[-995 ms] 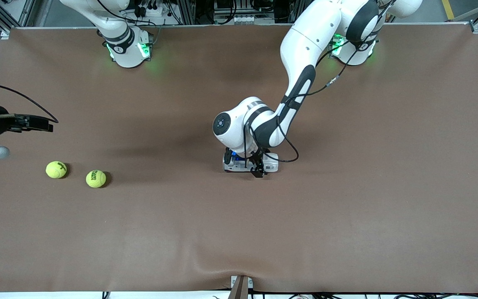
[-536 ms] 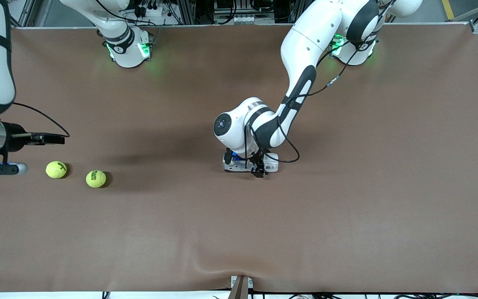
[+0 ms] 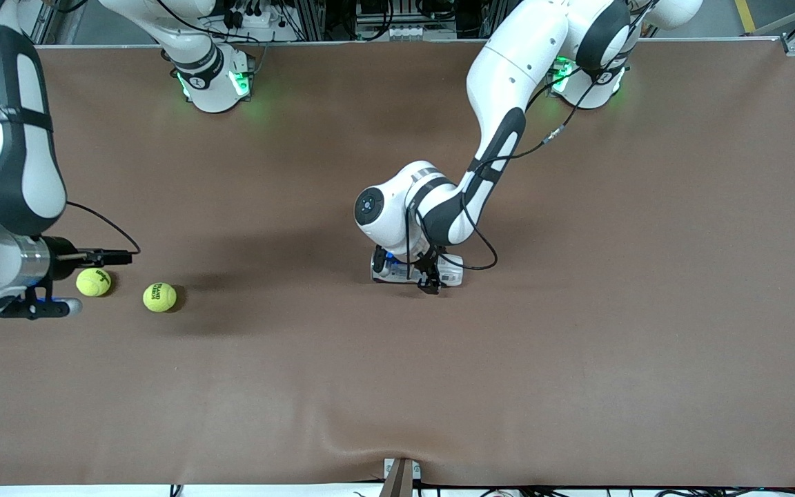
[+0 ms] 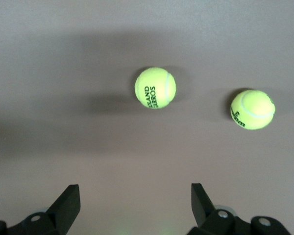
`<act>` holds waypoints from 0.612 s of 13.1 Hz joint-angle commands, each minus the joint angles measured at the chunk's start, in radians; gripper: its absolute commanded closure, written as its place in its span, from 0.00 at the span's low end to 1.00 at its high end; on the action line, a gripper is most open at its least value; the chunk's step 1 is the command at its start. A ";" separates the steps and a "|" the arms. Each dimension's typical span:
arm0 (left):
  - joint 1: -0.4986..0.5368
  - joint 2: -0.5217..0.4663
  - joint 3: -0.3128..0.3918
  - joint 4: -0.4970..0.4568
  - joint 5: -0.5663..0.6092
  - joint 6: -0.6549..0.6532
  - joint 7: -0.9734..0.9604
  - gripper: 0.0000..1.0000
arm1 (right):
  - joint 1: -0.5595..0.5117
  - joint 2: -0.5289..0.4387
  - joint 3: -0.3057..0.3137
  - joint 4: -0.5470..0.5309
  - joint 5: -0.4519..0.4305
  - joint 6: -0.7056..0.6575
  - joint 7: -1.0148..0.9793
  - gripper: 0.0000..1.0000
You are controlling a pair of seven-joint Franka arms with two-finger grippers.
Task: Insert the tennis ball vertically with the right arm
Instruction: 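Reach the right gripper down to the nearer yellow tennis ball, then grasp the ball with the right gripper while the left gripper lifts the can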
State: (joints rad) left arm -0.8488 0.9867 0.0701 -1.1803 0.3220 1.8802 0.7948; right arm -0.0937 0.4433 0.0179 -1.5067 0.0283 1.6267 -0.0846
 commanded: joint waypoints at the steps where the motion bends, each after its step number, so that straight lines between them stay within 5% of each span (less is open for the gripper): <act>1: 0.004 0.010 0.002 -0.002 0.017 0.008 0.008 0.26 | -0.003 0.035 0.004 -0.021 0.004 0.062 0.000 0.00; 8: 0.005 -0.006 0.000 -0.001 -0.026 0.007 0.000 0.29 | -0.001 0.041 0.004 -0.191 0.004 0.329 0.000 0.00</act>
State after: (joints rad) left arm -0.8487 0.9851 0.0702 -1.1798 0.3187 1.8801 0.7939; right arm -0.0935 0.5063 0.0183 -1.6664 0.0283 1.9211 -0.0846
